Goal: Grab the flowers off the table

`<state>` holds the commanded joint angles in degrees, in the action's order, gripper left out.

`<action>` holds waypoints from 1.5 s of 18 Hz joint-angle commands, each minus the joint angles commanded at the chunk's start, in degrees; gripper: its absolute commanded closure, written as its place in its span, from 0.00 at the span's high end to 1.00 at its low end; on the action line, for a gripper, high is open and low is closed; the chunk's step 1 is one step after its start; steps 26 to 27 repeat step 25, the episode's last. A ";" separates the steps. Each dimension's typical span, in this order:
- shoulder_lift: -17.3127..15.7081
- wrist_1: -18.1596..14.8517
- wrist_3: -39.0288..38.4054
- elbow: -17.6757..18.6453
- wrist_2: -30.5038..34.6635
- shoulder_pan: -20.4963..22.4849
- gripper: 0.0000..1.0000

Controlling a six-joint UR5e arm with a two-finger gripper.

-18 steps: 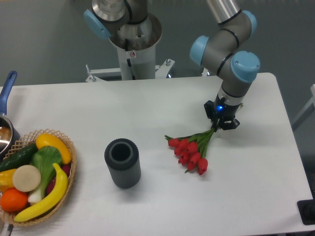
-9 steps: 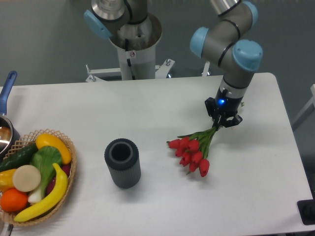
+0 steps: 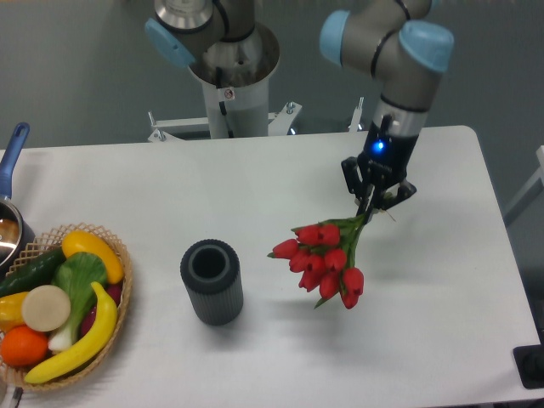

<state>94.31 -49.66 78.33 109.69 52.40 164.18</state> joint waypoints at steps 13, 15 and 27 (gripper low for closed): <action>-3.61 0.17 -8.89 -0.18 -20.58 5.80 0.15; -3.70 0.26 -8.81 0.00 -20.67 6.06 0.15; -3.96 0.44 -8.81 0.35 -22.51 7.12 0.15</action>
